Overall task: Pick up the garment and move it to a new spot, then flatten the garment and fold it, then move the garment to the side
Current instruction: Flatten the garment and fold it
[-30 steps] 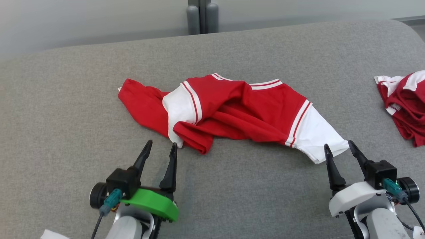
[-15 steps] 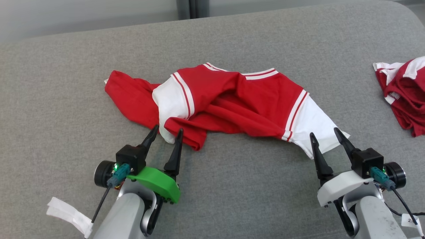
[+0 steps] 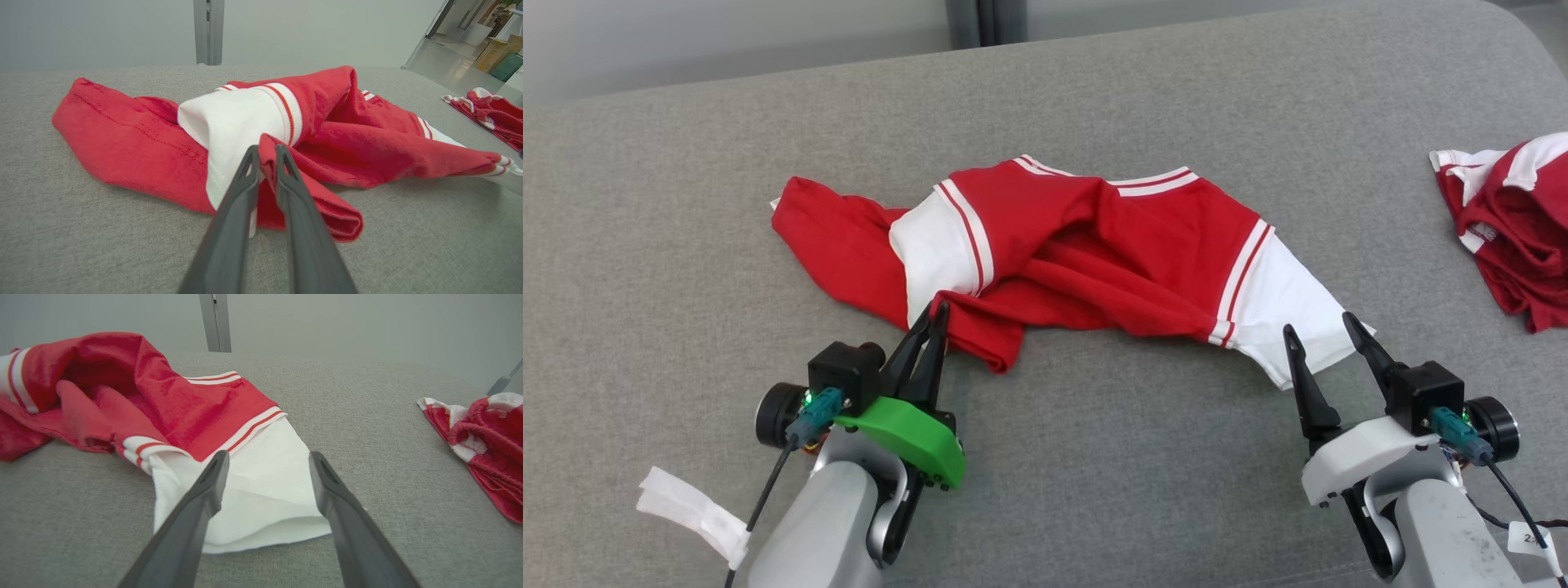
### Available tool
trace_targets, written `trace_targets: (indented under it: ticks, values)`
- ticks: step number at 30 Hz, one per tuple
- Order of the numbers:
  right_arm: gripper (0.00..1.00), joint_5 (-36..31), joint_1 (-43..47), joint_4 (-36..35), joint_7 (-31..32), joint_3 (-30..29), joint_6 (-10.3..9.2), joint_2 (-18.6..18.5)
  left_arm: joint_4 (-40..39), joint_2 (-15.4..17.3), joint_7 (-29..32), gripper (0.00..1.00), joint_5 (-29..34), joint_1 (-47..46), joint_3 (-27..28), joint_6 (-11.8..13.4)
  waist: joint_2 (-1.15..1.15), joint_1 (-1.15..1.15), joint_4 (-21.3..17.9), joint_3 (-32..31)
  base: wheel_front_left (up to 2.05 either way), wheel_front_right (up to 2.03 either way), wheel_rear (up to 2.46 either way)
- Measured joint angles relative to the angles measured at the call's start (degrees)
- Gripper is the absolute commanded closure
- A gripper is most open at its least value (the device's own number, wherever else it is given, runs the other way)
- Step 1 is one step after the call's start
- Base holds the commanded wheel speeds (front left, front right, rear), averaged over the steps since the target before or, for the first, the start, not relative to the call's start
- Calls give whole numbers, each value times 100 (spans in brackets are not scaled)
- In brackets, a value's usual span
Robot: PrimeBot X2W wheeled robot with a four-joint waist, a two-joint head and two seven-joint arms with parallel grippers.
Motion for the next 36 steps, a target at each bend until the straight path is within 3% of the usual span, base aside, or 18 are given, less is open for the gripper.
trace_targets:
  ticks: [6,15,20,25,26,27,28,32,36]
  values:
    - [0,84,14,31,0,-63,0,2,-332,216,1,100,268,-36,41,-1,0,0,94,-200,0,0,0]
    - [0,212,215,70,-1,-90,0,4,-931,942,-1,100,1634,-163,-141,-1,0,0,306,-605,0,0,0]
    - [0,271,423,141,-1,-55,0,7,-743,1007,-1,100,1713,750,-235,-1,0,0,394,-873,0,0,0]
    - [0,266,568,155,0,-103,0,5,-456,829,-1,100,1616,1584,-285,-1,0,0,443,-1093,0,0,0]
    - [0,260,597,155,0,-130,0,5,-382,766,-1,91,1606,1685,-266,-1,0,0,457,-1128,0,0,0]
    - [0,258,625,155,-1,-153,0,3,-297,698,-1,18,1564,1772,-213,-1,0,0,475,-1159,0,0,0]
    - [0,247,650,156,0,-169,0,3,-236,643,-1,0,1543,1847,-164,0,0,0,494,-1187,0,0,0]
    - [0,242,695,171,0,-166,0,4,85,423,0,0,1388,2051,129,93,0,0,542,-1280,0,0,0]
    - [0,250,686,122,0,-163,0,5,2,268,0,0,1238,2092,757,425,0,0,550,-1349,0,0,0]
